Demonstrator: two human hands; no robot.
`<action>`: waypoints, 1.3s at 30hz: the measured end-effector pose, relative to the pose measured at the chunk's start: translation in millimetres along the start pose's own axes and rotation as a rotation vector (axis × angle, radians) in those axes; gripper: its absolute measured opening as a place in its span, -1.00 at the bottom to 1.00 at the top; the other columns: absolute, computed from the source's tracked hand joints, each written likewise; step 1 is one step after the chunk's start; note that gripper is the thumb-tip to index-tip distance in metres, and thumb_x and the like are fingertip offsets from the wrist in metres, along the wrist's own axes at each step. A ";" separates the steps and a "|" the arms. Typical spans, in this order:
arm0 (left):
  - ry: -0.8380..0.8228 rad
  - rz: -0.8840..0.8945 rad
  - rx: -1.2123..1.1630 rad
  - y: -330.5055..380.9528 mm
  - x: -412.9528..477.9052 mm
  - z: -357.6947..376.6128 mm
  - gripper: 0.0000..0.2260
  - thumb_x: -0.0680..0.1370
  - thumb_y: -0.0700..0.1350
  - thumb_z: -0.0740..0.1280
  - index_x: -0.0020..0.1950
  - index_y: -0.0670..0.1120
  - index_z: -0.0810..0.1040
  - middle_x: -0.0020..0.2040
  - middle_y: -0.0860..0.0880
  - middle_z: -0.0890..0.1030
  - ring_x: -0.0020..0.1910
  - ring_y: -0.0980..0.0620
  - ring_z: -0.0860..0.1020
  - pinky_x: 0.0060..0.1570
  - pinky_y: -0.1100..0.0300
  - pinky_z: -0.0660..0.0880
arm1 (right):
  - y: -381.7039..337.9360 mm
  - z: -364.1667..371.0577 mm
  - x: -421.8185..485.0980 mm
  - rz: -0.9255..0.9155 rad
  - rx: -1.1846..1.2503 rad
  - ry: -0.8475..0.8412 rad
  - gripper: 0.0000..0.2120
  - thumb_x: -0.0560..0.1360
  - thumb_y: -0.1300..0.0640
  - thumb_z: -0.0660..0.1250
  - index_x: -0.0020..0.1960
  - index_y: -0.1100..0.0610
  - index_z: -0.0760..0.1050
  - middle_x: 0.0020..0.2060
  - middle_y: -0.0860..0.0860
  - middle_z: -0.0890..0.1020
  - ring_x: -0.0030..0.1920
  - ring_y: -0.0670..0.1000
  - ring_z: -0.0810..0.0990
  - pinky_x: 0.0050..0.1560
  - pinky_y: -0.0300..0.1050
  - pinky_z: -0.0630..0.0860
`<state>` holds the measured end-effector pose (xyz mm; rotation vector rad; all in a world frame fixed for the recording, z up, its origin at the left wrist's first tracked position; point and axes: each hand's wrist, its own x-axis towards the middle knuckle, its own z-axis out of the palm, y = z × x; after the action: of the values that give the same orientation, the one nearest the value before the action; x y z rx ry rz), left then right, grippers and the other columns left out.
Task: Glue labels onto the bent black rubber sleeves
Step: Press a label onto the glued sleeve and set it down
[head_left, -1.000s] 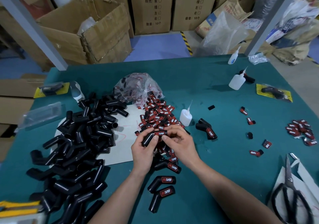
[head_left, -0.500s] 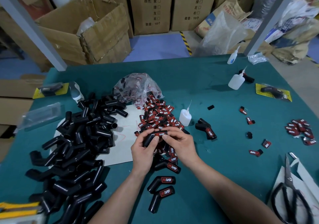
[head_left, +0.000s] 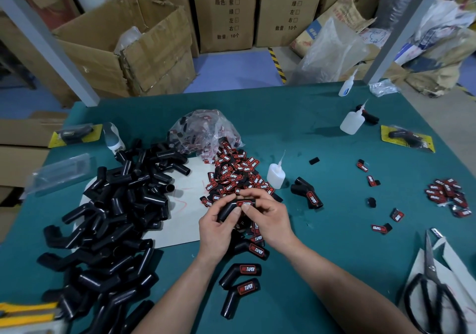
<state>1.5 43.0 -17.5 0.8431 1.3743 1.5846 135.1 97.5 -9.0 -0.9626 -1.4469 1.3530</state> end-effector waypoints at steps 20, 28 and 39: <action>-0.102 0.049 -0.015 4.9 -5.3 1.2 -0.67 0.55 -0.30 0.37 0.28 -0.03 0.64 0.21 -0.01 0.71 0.22 0.03 0.67 0.19 0.27 0.55 | -3.3 -3.4 0.4 0.008 0.105 -0.064 -0.90 0.49 0.28 0.48 -0.03 0.16 0.73 0.22 0.02 0.64 0.24 0.07 0.62 0.23 -0.08 0.54; -0.100 0.033 -0.015 4.9 -6.4 3.1 -0.67 0.54 -0.30 0.36 0.27 -0.04 0.63 0.19 0.03 0.72 0.20 0.07 0.67 0.17 0.29 0.55 | -1.7 -3.3 0.2 0.000 0.100 -0.051 -0.90 0.49 0.16 0.49 -0.02 0.06 0.74 0.20 0.01 0.64 0.21 0.07 0.63 0.22 -0.10 0.54; -0.095 0.045 0.032 3.6 -6.2 1.7 -0.60 0.57 -0.45 0.36 0.26 -0.03 0.63 0.19 0.09 0.72 0.19 0.14 0.67 0.15 0.35 0.53 | -2.0 -3.4 -1.2 0.013 0.071 -0.040 -0.91 0.50 0.18 0.48 -0.01 0.12 0.73 0.18 0.03 0.64 0.22 0.09 0.62 0.24 -0.02 0.55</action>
<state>5.0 37.9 -13.4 0.9626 1.3244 1.5399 138.8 97.1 -7.2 -0.9047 -1.4148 1.4307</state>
